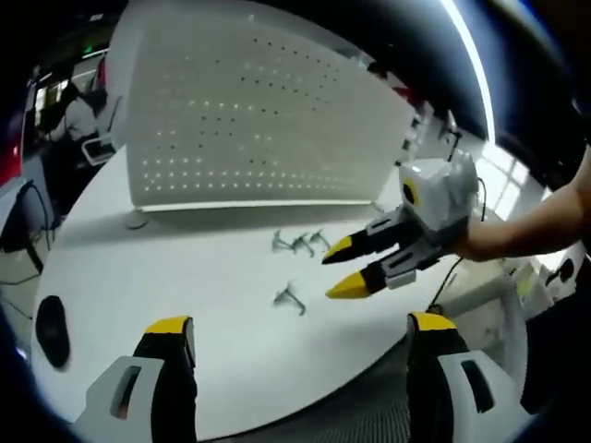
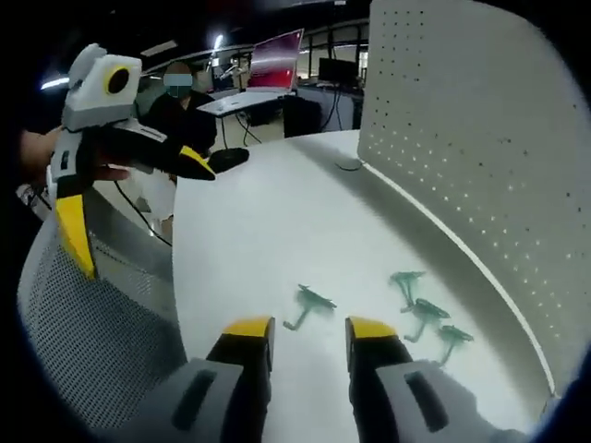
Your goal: Insert the hook assembly into the mounting plate slot until the hook locks in place.
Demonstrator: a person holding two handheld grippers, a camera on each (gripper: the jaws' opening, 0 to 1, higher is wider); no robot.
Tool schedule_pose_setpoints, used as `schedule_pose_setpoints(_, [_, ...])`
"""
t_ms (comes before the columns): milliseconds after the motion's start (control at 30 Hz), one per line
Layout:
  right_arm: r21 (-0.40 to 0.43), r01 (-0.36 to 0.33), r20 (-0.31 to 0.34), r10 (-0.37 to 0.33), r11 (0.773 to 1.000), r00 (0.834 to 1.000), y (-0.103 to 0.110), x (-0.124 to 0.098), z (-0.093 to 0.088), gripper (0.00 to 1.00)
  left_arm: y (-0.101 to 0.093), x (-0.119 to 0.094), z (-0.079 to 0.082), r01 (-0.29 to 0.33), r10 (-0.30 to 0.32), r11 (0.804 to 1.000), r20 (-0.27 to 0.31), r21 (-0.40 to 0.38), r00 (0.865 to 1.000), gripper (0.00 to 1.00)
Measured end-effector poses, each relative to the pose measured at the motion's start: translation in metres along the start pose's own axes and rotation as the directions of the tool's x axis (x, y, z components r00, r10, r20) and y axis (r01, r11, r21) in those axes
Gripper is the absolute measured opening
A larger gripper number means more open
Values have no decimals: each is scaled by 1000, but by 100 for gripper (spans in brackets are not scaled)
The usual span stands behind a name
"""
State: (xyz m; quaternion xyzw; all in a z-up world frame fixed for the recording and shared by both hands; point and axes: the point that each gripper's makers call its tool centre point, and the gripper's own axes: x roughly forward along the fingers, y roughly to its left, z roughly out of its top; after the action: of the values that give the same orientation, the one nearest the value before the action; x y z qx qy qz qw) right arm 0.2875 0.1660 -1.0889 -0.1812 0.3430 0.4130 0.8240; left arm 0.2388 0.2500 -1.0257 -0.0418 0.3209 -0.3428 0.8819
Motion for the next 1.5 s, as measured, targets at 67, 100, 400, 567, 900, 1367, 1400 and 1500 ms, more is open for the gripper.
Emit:
schedule_pose_setpoints(67, [-7, -12, -10, 12, 1000, 1000, -1, 8, 1, 27, 1, 1, 0, -5, 5, 1000, -2, 0, 1000, 96])
schedule_pose_setpoints(100, [-7, -16, -13, 16, 1000, 1000, -1, 10, 1, 27, 2, 1, 0, -7, 7, 1000, -2, -2, 1000, 96])
schedule_pose_setpoints(400, [-25, -63, -46, 62, 998, 997, -8, 35, 1, 28, 6, 1, 0, -22, 22, 999, -1, -24, 1000, 95])
schedule_pose_setpoints(567, [-62, -96, -70, 92, 993, 993, -6, 47, 2, 26, 7, 1, -1, -23, 23, 999, -4, -29, 1000, 93])
schedule_pose_setpoints(900, [-218, -138, -119, 114, 966, 986, -5, 55, 2, 13, 8, 1, -3, -29, 29, 999, -12, -22, 1000, 92])
schedule_pose_setpoints(1367, [-224, -141, -140, 112, 964, 984, 2, 56, 3, 1, 8, 0, -1, -23, 23, 999, -1, -38, 1000, 92])
schedule_pose_setpoints(1400, [-205, -135, -137, 108, 969, 985, 2, 55, 3, 1, 8, 0, -1, -23, 23, 999, 0, -39, 1000, 92])
schedule_pose_setpoints(1500, [-143, -104, -123, 87, 984, 989, -2, 53, 4, 0, 8, 0, -1, -24, 24, 999, -1, -41, 1000, 92])
